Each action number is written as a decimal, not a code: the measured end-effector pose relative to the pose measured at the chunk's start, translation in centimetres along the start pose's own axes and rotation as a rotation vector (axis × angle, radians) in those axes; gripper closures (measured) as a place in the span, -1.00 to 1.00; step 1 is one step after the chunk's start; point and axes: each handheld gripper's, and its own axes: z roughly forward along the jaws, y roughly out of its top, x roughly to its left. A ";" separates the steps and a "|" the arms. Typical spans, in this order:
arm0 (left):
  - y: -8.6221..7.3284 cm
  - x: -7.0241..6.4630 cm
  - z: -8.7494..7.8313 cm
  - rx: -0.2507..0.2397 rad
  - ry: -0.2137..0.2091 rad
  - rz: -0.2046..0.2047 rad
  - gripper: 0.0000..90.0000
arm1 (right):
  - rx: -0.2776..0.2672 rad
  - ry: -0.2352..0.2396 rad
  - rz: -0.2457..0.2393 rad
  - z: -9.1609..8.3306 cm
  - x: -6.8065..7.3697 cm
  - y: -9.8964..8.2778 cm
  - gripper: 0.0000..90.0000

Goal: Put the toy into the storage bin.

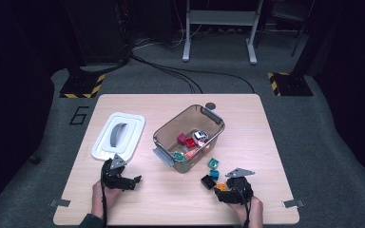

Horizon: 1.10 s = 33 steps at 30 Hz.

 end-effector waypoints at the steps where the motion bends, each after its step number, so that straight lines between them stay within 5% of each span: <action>1: 0.0 0.0 0.0 0.000 0.000 0.000 -0.95 | 0.004 -0.012 0.005 0.0 -0.1 -0.1 -0.16; 14: 0.0 0.0 0.0 0.000 0.000 0.000 -0.96 | -0.017 -0.026 0.018 0.2 -1.6 -0.3 0.26; 33: 0.0 0.0 0.0 0.001 0.000 0.000 -0.95 | -0.073 -0.038 0.018 -1.4 -3.2 1.9 0.30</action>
